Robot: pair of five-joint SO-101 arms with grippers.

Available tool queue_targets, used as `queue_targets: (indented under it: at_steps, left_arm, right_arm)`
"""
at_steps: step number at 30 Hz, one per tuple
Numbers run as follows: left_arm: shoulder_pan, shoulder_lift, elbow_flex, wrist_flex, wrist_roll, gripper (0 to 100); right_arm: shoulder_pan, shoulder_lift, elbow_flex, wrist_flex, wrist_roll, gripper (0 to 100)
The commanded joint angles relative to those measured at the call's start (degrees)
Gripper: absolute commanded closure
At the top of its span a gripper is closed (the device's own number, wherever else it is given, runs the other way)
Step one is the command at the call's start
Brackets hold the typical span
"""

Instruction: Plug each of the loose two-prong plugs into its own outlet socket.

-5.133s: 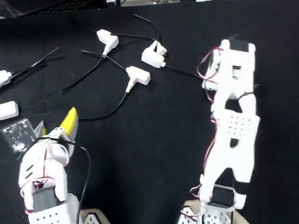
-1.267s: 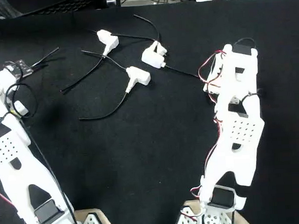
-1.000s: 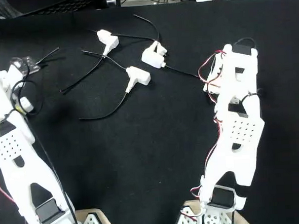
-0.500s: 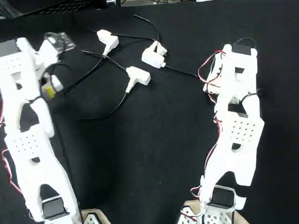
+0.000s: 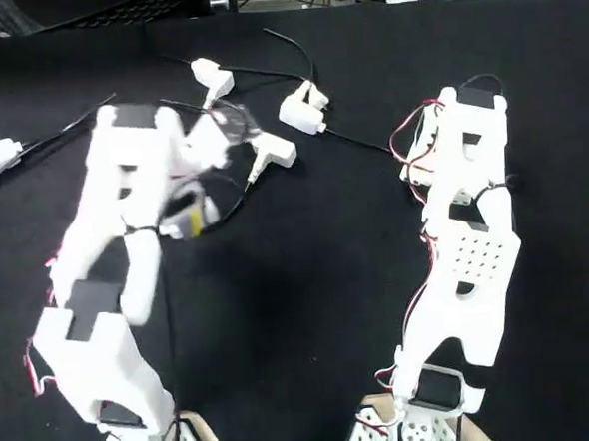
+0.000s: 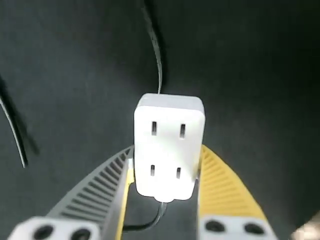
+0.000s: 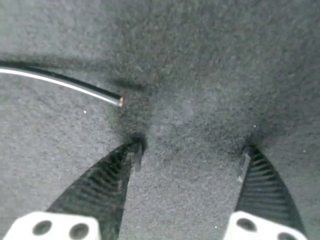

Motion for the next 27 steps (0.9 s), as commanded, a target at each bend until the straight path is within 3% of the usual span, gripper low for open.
queue_targets:
  at_steps: [1,13,23,27]
  left_arm:
    - [5.32,-4.92,9.01,-11.69,2.64,93]
    - [17.1,-7.74,17.45,-18.29,8.44,93]
    - [19.03,-7.74,27.91,-28.57,12.92,92]
    - [18.86,-7.91,28.0,-29.01,12.92,83]
  right_arm:
    - [-1.05,0.31,2.51,-0.18,-0.26,69.1]
    - [-1.05,0.31,2.51,0.0,-0.26,69.1]
    - [-0.97,0.22,2.51,0.09,1.58,69.1]
    - [-0.97,0.22,2.51,0.09,1.67,69.1]
